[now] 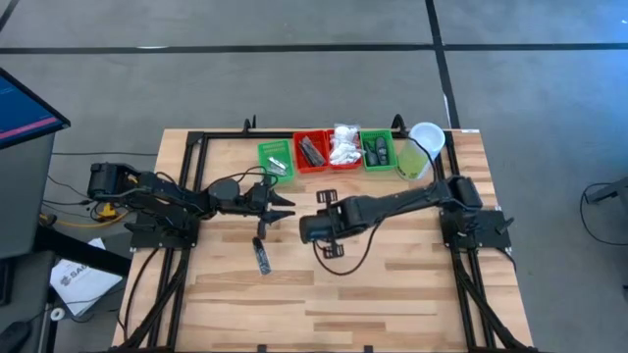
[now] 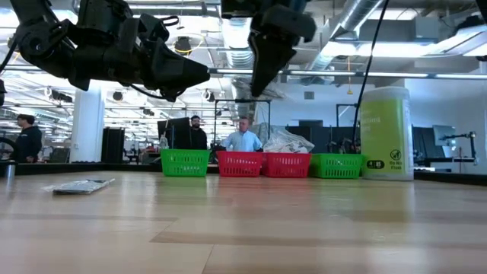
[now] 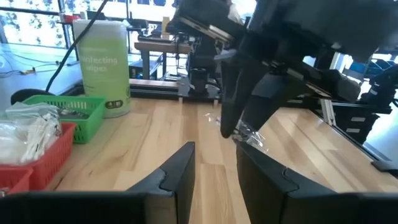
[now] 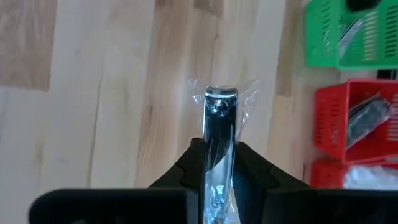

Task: Pick & Place Travel size toiletries
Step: Put the silver nail cutter into the left green bin

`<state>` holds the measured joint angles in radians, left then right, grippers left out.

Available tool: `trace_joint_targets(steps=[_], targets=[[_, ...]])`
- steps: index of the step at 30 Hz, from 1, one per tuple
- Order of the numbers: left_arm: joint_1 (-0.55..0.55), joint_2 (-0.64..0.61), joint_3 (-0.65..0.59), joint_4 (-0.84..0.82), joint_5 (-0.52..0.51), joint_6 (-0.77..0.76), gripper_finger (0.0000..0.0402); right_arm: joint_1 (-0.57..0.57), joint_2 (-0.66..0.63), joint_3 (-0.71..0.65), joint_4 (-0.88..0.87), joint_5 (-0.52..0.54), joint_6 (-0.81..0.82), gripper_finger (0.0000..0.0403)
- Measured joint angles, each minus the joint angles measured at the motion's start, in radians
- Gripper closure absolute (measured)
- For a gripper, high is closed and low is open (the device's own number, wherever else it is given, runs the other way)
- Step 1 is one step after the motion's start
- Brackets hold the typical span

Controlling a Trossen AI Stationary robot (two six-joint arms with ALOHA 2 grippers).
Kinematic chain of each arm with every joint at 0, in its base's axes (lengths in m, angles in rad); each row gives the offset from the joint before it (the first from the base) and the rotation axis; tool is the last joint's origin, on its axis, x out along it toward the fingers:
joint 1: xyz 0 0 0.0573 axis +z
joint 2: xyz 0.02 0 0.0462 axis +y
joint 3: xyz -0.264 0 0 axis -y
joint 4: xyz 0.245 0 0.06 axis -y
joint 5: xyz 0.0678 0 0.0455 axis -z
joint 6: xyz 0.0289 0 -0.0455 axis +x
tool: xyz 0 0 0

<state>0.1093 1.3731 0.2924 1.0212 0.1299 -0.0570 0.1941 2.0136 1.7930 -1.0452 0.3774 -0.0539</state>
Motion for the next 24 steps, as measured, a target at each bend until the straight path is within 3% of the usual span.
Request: trace_joint_targets(steps=[24], targets=[[0.0, 0.0, 0.0, 0.012, -0.003, 0.049, 0.0293, -0.113, 0.0, 0.067, 0.164, -0.023, -0.12, 0.0359]])
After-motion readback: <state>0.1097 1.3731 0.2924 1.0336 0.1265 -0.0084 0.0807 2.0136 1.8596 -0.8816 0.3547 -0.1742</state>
